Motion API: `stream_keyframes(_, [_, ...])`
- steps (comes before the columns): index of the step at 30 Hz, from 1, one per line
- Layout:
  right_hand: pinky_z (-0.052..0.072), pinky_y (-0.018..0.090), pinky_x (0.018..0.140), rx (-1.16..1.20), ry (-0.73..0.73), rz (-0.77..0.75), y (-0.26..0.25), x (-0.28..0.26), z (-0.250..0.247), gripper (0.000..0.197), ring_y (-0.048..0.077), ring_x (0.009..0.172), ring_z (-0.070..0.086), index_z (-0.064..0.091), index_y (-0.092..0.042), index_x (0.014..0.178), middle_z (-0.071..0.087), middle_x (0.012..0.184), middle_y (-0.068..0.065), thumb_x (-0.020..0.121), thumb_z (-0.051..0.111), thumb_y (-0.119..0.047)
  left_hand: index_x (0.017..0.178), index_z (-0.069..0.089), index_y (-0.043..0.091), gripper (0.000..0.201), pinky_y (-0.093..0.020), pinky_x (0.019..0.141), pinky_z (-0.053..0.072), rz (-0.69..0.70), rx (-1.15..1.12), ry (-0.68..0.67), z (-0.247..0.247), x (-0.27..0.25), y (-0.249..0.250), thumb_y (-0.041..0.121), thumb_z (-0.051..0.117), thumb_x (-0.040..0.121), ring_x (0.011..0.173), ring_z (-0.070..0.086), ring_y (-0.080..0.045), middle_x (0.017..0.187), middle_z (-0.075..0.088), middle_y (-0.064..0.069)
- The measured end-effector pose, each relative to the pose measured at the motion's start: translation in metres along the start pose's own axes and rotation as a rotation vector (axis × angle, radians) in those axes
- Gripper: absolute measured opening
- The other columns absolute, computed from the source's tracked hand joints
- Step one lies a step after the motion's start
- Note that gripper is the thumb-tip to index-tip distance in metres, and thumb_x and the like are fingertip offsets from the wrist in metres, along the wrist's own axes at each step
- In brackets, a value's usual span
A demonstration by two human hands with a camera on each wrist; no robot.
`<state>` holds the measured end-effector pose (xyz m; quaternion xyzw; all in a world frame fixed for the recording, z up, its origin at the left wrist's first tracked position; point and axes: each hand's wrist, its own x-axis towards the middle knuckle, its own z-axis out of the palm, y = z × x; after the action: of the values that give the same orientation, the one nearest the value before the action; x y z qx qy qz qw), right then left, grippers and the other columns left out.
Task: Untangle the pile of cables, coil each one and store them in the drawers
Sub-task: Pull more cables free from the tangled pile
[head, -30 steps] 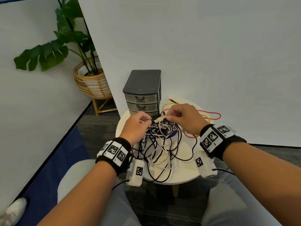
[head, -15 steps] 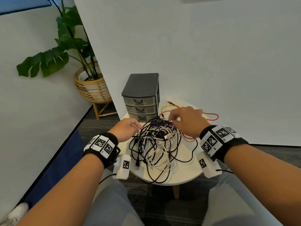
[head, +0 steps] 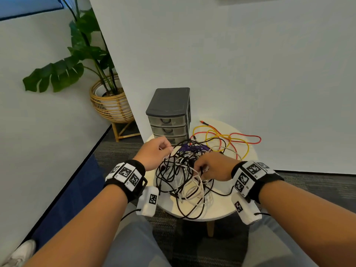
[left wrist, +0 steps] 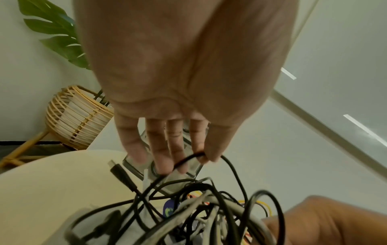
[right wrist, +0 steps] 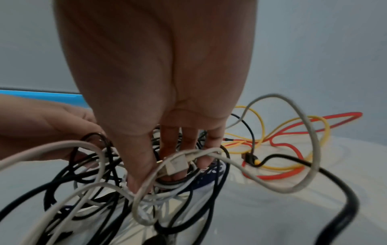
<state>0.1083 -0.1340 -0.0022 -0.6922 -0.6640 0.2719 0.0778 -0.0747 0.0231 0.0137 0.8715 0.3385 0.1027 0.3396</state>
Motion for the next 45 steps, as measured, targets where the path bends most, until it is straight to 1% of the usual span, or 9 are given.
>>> stream_keyframes(7, [0.045,0.026,0.067,0.362,0.515,0.086,-0.001,0.002,-0.029,0.027,0.013,0.076,0.061,0.051,-0.034,0.103,0.066,0.092,-0.003,0.093,0.069,-0.016,0.095,0.064,0.019,0.008,-0.034,0.083,0.050,0.148,-0.170,0.048,-0.005,0.000,0.016,0.022,0.060,0.101,0.087,0.064,-0.022,0.088,0.068,-0.007])
stream_keyframes(10, [0.041,0.028,0.072,0.089,0.364,0.126,-0.005,0.011,-0.032,0.019,0.016,0.088,0.057,0.059,-0.030,0.113,0.055,0.093,-0.008,0.096,0.067,-0.028,0.097,0.064,0.018,0.008,-0.028,0.080,0.050,0.185,-0.204,0.038,-0.003,-0.002,0.022,0.020,0.059,0.102,0.083,0.064,-0.022,0.085,0.068,-0.008])
stream_keyframes(12, [0.040,0.031,0.072,-0.021,0.319,0.112,-0.007,0.015,-0.032,0.008,0.021,0.088,0.057,0.063,-0.024,0.093,0.056,0.089,-0.003,0.099,0.062,-0.030,0.097,0.064,0.017,0.008,-0.026,0.076,0.050,0.199,-0.209,0.043,-0.002,-0.003,0.023,0.020,0.059,0.102,0.078,0.064,-0.018,0.084,0.067,-0.009])
stream_keyframes(15, [0.036,0.027,0.066,0.066,0.465,0.090,-0.006,0.016,-0.038,0.027,0.016,0.075,0.056,0.057,-0.026,0.074,0.061,0.078,-0.002,0.100,0.060,-0.031,0.097,0.064,0.013,0.011,-0.024,0.073,0.050,0.157,-0.226,0.045,-0.002,-0.003,0.020,0.021,0.059,0.102,0.069,0.061,-0.008,0.078,0.065,-0.008])
stream_keyframes(21, [0.046,0.027,0.075,0.277,0.542,0.069,-0.002,0.013,-0.046,0.014,0.012,0.081,0.064,0.066,-0.028,0.087,0.068,0.088,-0.005,0.098,0.063,-0.019,0.094,0.068,0.010,0.024,-0.029,0.077,0.051,0.030,-0.192,0.015,0.000,-0.002,0.002,0.025,0.052,0.105,0.065,0.060,0.000,0.076,0.064,0.000])
stream_keyframes(30, [0.045,0.023,0.072,0.101,0.015,0.162,0.000,-0.007,-0.030,0.007,0.011,0.082,0.063,0.070,-0.027,0.086,0.065,0.085,-0.010,0.088,0.076,-0.025,0.106,0.068,0.018,0.013,-0.028,0.078,0.046,-0.042,-0.112,0.061,0.007,-0.001,0.003,0.025,0.056,0.103,0.092,0.063,-0.012,0.096,0.069,0.002])
stream_keyframes(34, [0.041,0.028,0.076,-0.153,-0.138,0.195,0.003,-0.004,-0.018,0.029,0.017,0.091,0.055,0.062,-0.026,0.102,0.060,0.098,-0.006,0.080,0.082,-0.022,0.120,0.060,0.025,0.021,-0.019,0.075,0.041,-0.019,-0.081,0.106,0.008,-0.001,0.007,0.018,0.060,0.101,0.097,0.059,-0.006,0.109,0.063,0.005])
stream_keyframes(40, [0.031,0.019,0.061,-0.278,-0.015,0.122,0.014,-0.008,-0.008,0.018,0.018,0.083,0.052,0.060,-0.020,0.097,0.056,0.087,-0.004,0.087,0.064,-0.005,0.114,0.061,0.033,0.023,-0.039,0.101,0.045,0.125,0.021,0.136,0.015,-0.001,0.022,0.026,0.067,0.094,0.114,0.054,-0.012,0.118,0.058,0.007])
stream_keyframes(45, [0.043,0.027,0.069,-0.215,0.256,0.036,0.016,-0.014,-0.019,0.008,0.016,0.083,0.059,0.064,-0.027,0.098,0.066,0.089,-0.005,0.096,0.061,-0.020,0.096,0.066,0.041,0.004,-0.039,0.089,0.029,0.163,0.155,0.150,0.023,-0.005,0.041,0.041,0.063,0.093,0.108,0.050,-0.011,0.101,0.060,0.016])
